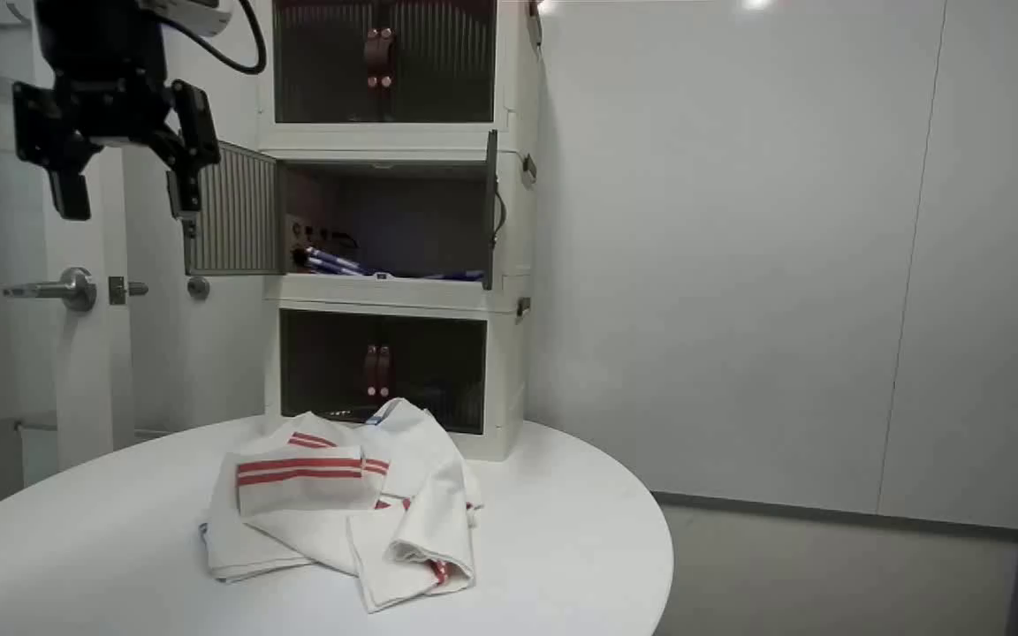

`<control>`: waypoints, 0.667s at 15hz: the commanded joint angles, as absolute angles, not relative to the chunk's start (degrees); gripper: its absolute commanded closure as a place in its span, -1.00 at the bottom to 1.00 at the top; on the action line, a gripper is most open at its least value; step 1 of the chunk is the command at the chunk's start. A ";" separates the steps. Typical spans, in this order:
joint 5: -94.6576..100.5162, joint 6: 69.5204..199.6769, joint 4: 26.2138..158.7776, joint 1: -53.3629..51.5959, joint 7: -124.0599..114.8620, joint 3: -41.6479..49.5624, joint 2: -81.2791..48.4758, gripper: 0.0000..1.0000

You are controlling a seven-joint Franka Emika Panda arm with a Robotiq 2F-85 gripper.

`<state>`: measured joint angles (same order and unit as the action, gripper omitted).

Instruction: Close the middle drawer

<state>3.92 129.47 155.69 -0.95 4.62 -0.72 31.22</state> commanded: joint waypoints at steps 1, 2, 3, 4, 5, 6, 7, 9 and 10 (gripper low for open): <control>4.02 129.32 155.60 -1.12 4.53 -0.57 31.24 -1.00; 3.67 128.14 154.68 -1.71 4.90 -0.78 30.52 -1.00; 3.23 127.39 153.88 -2.18 5.02 -0.89 29.93 -1.00; 2.60 126.49 152.65 -2.93 5.36 -0.98 29.09 -1.00; 1.86 125.63 151.47 -3.76 5.76 -0.96 28.30 -1.00; 0.90 124.23 149.36 -4.81 6.34 -0.94 26.87 -1.00; -0.04 122.75 147.42 -5.74 6.82 -0.97 25.68 -1.00; 0.03 120.28 142.94 -6.66 5.74 -2.36 23.17 -1.00; 0.67 119.26 140.65 -6.91 4.96 -3.25 21.96 -1.00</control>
<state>1.34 123.35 148.26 -5.98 4.85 -1.65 27.13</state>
